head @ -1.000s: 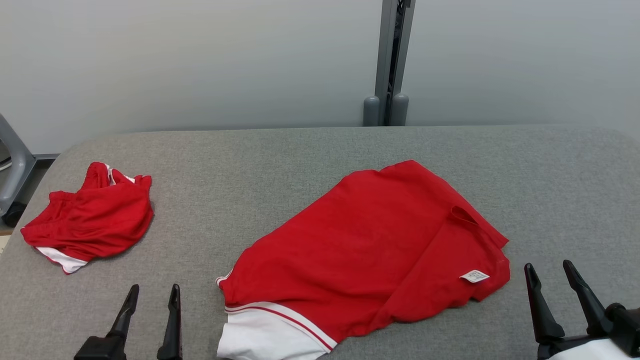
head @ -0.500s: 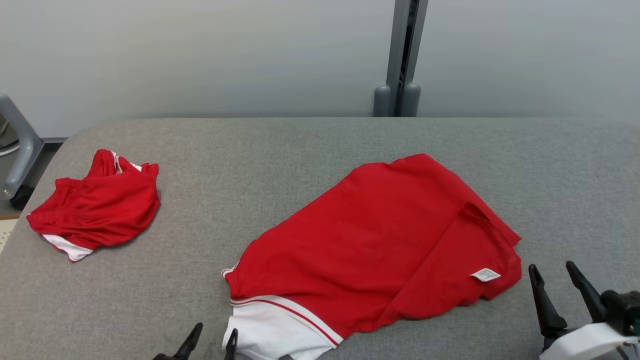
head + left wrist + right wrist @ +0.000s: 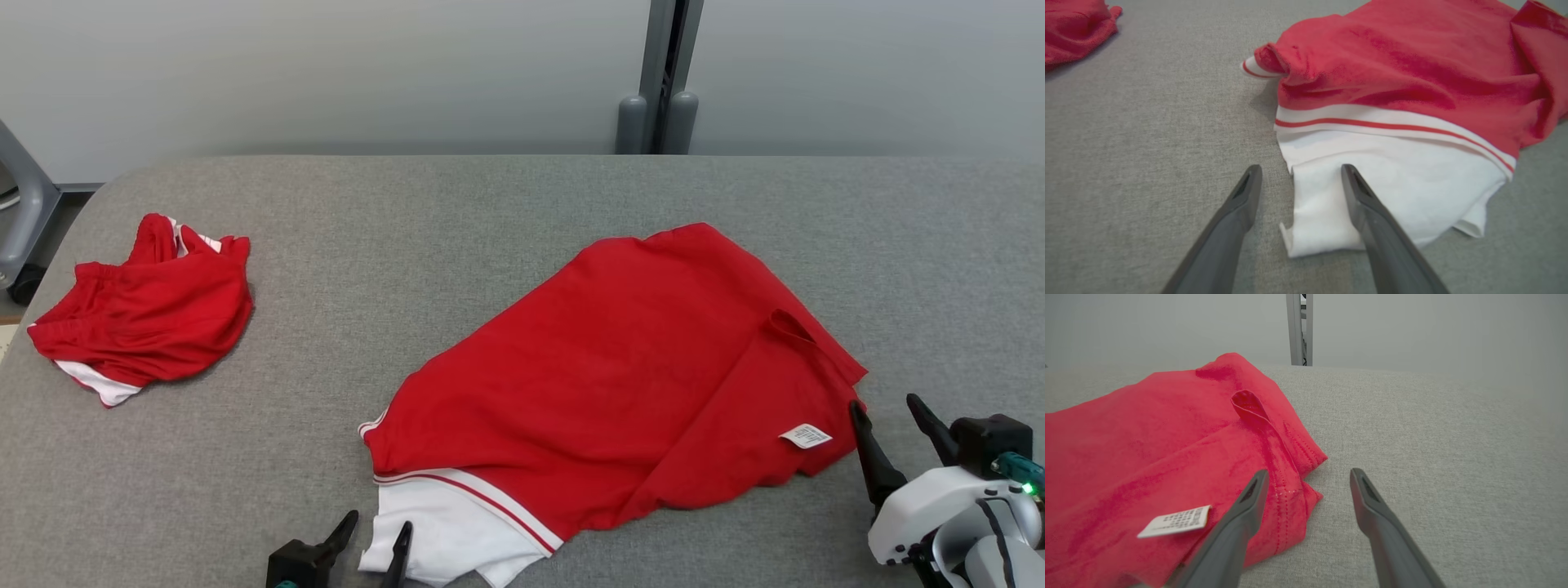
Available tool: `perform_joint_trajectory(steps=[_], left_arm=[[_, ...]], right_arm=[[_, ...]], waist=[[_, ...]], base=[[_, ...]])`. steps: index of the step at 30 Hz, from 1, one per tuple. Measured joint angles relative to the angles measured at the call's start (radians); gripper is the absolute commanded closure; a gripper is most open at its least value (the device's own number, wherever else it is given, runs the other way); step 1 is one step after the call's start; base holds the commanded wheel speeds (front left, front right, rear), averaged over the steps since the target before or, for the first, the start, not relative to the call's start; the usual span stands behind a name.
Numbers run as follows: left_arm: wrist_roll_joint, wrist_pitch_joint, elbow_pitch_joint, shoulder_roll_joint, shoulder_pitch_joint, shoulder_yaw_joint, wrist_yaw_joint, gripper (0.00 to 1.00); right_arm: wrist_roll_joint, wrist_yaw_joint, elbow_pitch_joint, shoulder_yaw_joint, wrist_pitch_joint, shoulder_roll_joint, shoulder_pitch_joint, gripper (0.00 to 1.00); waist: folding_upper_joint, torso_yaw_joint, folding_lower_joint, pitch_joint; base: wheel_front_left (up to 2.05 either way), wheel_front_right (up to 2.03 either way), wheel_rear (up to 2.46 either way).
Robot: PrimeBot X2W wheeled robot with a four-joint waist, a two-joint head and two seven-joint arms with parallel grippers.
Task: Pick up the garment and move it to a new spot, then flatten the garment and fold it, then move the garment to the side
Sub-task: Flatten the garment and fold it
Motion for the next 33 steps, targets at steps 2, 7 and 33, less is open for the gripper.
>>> perform_joint_trajectory(steps=[2,7,33], left_arm=[[-0.003,0.0,0.016,0.001,-0.01,-0.006,-0.001,0.0],[-0.019,0.0,0.036,0.0,-0.029,-0.023,-0.001,0.0],[-0.368,0.0,-0.207,0.01,-0.11,-0.026,-0.002,1.0]], right_arm=[[0.01,0.0,0.033,0.019,0.0,0.001,-0.019,0.0],[0.037,0.0,0.09,0.063,0.0,0.002,-0.056,0.0],[0.188,0.0,-0.203,0.105,0.0,-0.01,-0.029,1.0]], waist=[[0.0,0.002,0.0,0.006],[0.0,0.013,0.0,0.016],[0.0,-0.013,0.0,-0.026]], base=[[0.0,0.0,0.0],[0.0,0.0,0.0],[0.0,0.0,0.0]])
